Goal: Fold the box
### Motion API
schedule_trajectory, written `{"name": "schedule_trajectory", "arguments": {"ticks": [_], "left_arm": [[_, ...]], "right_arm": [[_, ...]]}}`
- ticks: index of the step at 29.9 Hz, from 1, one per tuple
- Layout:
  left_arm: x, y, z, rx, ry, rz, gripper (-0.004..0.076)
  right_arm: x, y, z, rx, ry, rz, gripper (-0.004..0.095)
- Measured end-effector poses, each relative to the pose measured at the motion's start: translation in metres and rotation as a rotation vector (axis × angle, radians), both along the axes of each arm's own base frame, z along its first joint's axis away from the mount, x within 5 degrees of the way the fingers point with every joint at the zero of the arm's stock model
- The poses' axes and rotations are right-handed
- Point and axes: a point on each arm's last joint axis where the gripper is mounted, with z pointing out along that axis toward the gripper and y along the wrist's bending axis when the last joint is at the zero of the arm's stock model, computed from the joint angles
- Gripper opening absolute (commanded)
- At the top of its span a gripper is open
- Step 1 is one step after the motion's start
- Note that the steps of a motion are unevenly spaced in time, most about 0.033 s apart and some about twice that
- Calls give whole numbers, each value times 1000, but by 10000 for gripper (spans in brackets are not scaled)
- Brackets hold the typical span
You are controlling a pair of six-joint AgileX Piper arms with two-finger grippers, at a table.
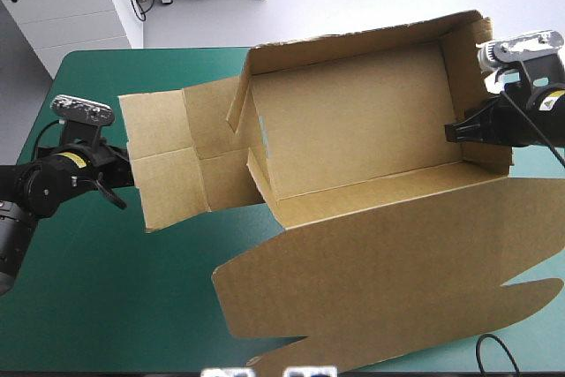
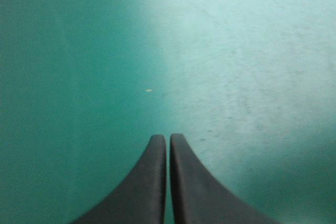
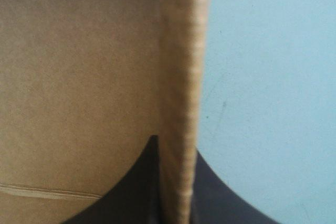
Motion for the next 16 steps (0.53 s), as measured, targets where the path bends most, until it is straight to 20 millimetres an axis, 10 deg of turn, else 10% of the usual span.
{"name": "schedule_trajectory", "arguments": {"ticks": [16], "left_arm": [[8, -53, 4, -505, -25, -399, 9]], "right_arm": [[-1, 2, 1, 16, -7, 25, -19]]}}
